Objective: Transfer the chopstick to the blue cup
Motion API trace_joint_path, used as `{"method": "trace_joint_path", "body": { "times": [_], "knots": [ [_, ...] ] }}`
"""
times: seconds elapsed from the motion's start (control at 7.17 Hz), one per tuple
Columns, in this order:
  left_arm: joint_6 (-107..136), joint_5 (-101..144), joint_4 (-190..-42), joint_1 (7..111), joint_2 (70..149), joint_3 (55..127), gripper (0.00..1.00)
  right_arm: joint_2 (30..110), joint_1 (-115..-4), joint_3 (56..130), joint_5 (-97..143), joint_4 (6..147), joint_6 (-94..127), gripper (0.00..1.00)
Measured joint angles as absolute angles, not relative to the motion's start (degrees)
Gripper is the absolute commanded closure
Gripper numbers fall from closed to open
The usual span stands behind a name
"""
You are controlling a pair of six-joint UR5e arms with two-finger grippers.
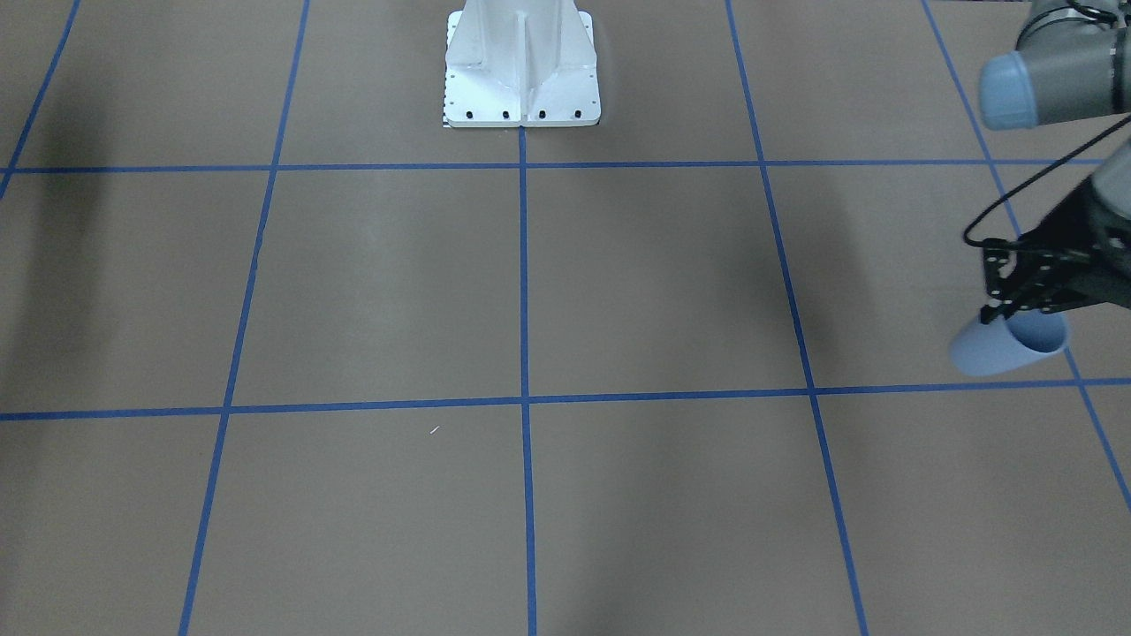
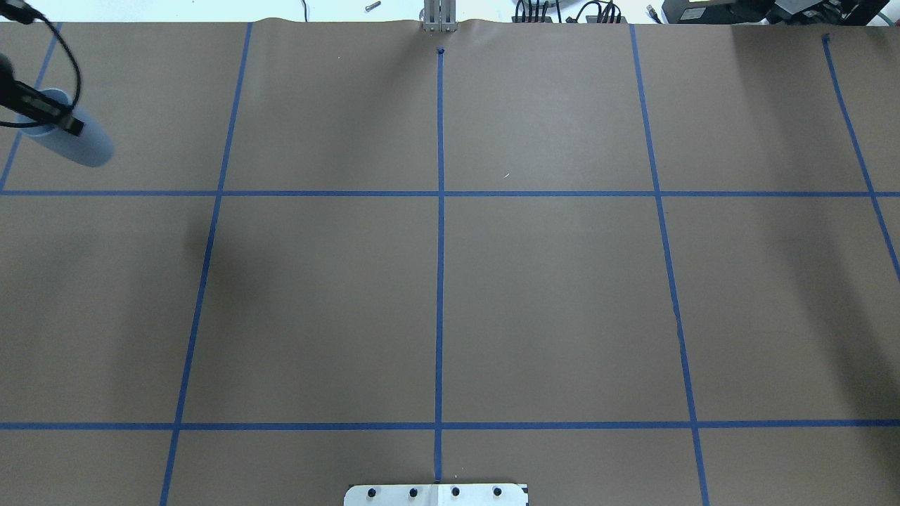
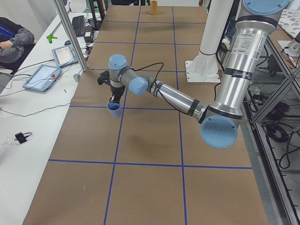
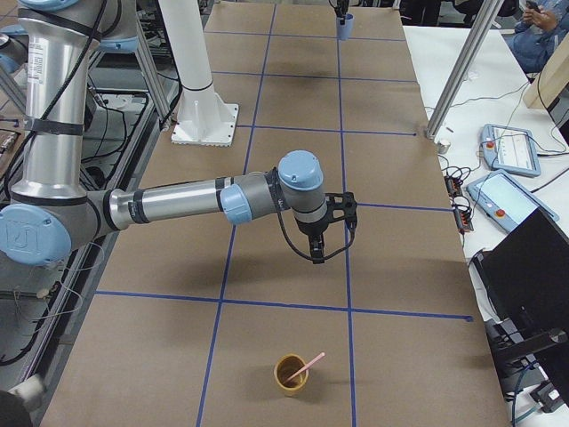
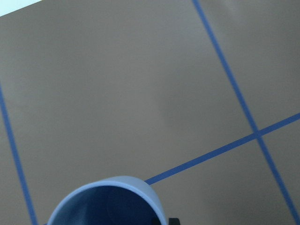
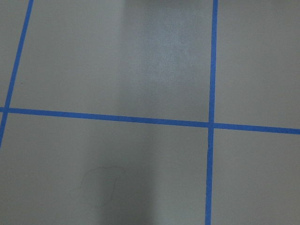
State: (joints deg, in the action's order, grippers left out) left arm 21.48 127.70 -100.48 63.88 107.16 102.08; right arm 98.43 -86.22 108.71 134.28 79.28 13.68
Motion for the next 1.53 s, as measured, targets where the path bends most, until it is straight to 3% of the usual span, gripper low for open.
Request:
{"method": "trace_joint_path", "body": {
  "times": [0.7, 1.12, 1.53],
  "knots": [
    [53.52, 111.93, -90.2, 38.21, 130.96, 98.25, 1.0, 98.44, -86.22, 108.12, 134.3, 79.25, 13.71, 0.0],
    [63.08, 104.11, -88.07, 30.1, 142.01, 89.29, 1.0, 98.44, -86.22, 107.93, 134.33, 79.28, 13.71, 0.0],
    [64.94, 101.4, -87.98, 27.04, 144.59, 86.34, 1.0, 98.44, -86.22, 107.59, 134.3, 79.28, 13.71, 0.0]
  ]
}}
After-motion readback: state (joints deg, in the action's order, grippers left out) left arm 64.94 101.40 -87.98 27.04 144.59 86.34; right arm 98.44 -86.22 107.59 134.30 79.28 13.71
